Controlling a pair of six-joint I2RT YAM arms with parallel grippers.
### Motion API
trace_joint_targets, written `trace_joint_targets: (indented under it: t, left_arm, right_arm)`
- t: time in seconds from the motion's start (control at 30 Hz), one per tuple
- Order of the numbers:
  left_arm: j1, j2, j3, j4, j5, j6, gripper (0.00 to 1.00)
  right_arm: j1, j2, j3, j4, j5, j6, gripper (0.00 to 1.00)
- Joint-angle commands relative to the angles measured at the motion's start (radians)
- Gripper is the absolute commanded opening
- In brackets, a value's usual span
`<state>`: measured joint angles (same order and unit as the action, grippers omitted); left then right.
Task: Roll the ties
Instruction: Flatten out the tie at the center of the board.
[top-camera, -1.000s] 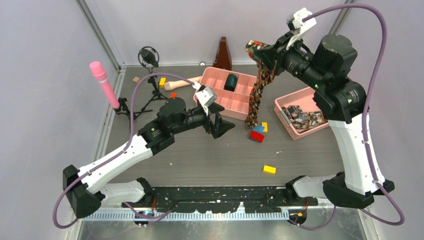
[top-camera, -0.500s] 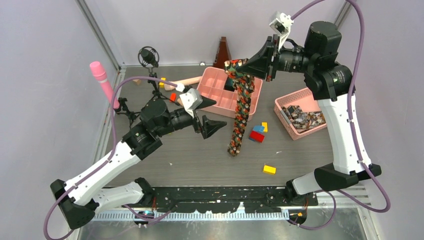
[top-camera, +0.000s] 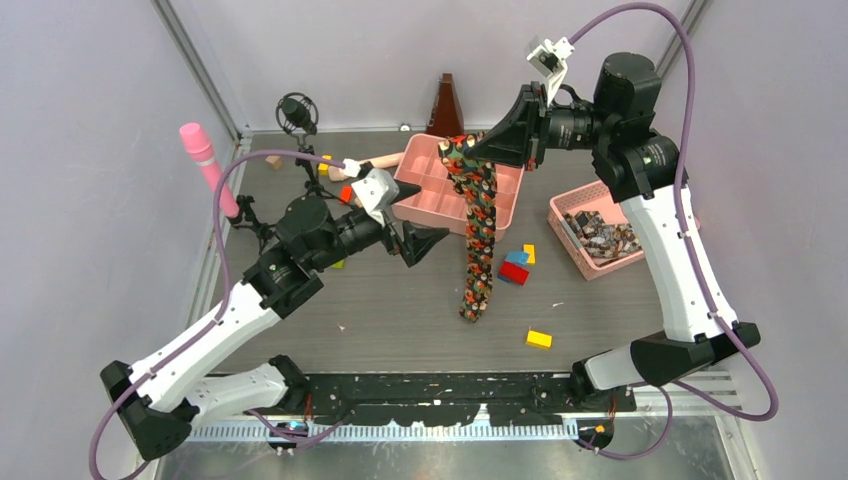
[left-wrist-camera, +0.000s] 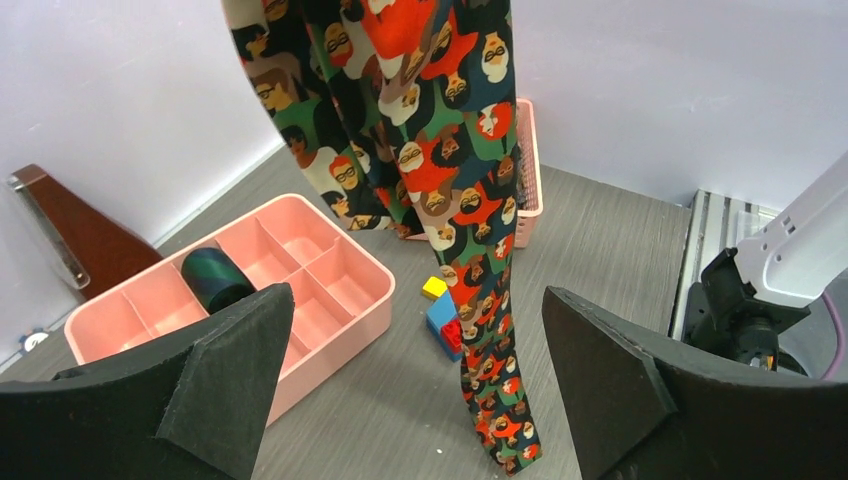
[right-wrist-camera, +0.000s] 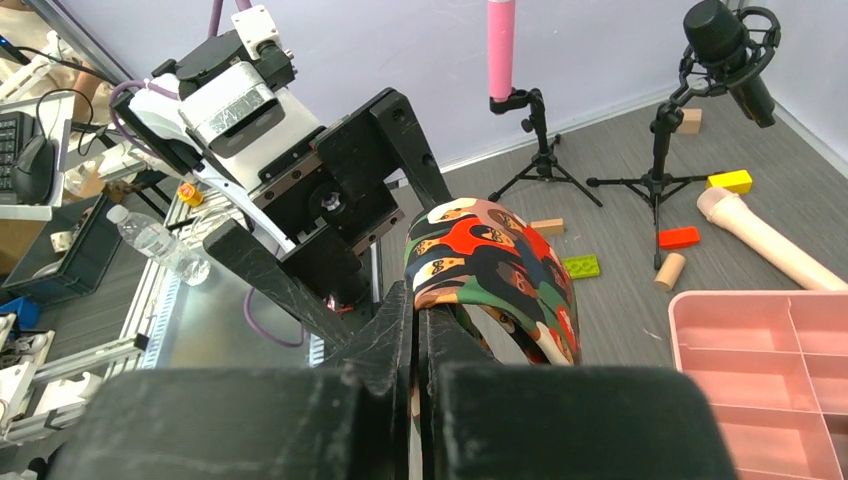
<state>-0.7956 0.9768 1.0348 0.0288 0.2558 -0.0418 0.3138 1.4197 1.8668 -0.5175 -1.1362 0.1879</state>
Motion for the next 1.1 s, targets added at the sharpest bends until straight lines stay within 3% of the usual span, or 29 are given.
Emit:
trace_joint_targets:
  t: [0.0, 0.67, 1.07]
  left_arm:
    - [0.022, 0.045, 0.062, 0.07, 0.092, 0.037, 0.99]
    - [0.142, 0.164, 0.161, 0.238, 0.238, 0.048, 0.98]
    - [0.171, 0.232, 0.254, 0.258, 0.335, 0.069, 0.98]
  right_arm:
    - [-0.004, -0.037, -0.005, 0.051, -0.031, 0.026, 0.0]
    - [-0.004, -0.081, -0.061, 0.046, -0.103, 0.038, 0.0]
    - [-0.002, -0.105, -0.116, 0.105, -0.141, 0.082, 0.0]
